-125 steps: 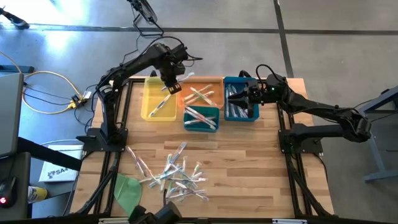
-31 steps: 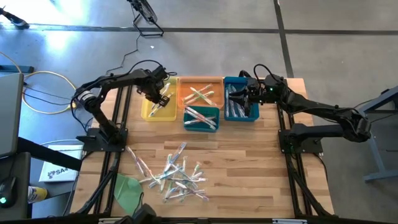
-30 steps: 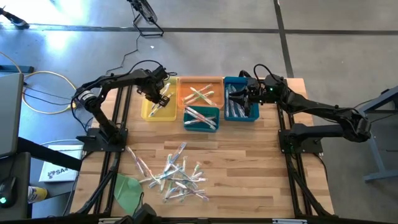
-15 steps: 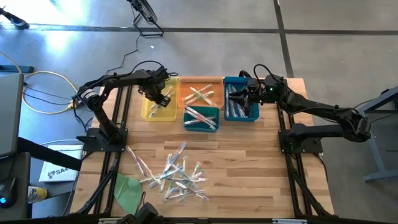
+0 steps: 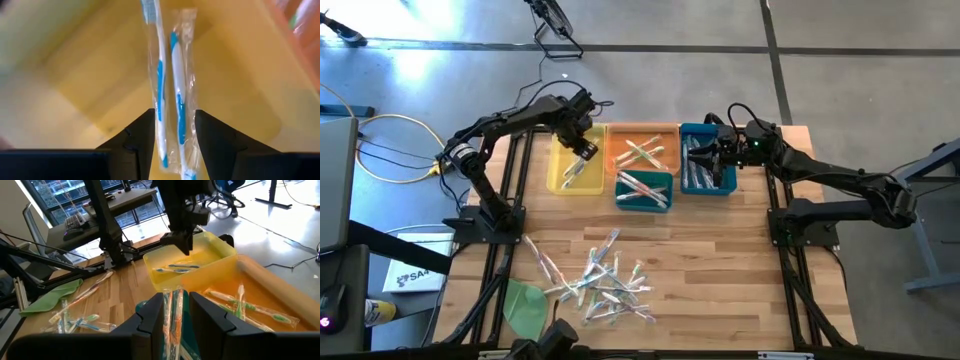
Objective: Pick & Place Toothbrushes
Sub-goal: Put the blue toothbrush into the yellow bin
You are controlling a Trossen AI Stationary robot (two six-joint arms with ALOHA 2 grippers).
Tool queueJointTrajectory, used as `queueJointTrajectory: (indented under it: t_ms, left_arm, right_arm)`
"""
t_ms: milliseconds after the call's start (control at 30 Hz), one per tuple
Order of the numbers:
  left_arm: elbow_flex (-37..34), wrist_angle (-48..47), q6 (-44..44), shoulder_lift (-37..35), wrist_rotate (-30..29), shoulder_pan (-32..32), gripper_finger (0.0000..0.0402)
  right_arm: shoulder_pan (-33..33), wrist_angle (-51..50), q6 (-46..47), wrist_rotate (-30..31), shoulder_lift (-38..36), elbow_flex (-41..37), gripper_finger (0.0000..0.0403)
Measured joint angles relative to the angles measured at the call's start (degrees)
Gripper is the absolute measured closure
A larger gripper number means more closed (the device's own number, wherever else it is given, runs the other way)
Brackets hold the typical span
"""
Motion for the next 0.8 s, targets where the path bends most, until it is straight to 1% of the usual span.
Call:
queueJointTrajectory:
  t_ms: [100,200,400,467,667,800]
  left_arm:
    - [2.8,-1.4,1.2,0.0,-1.3,-0.4,0.0265]
    - [5.4,-3.0,2.5,0.0,-1.4,-0.4,0.0265]
    - [8.7,-2.9,2.6,0.0,-1.4,-0.4,0.0265]
    - [9.3,-2.7,2.6,0.0,-1.4,-0.4,0.0265]
    - [9.5,2.5,2.5,0.0,-1.3,-0.4,0.0265]
    - [9.5,3.9,2.5,0.0,-1.3,-0.4,0.0265]
  right_arm:
    - [0.0,0.0,0.0,0.0,0.0,0.0,0.0318]
    - [0.0,0.0,0.0,0.0,0.0,0.0,0.0318]
    - [0.0,0.0,0.0,0.2,0.0,0.0,0.0318]
    - [0.0,0.0,0.0,0.2,0.0,0.0,0.0318]
    - [0.0,0.0,0.0,0.2,0.0,0.0,0.0318]
    - [0.0,0.0,0.0,0.2,0.0,0.0,0.0318]
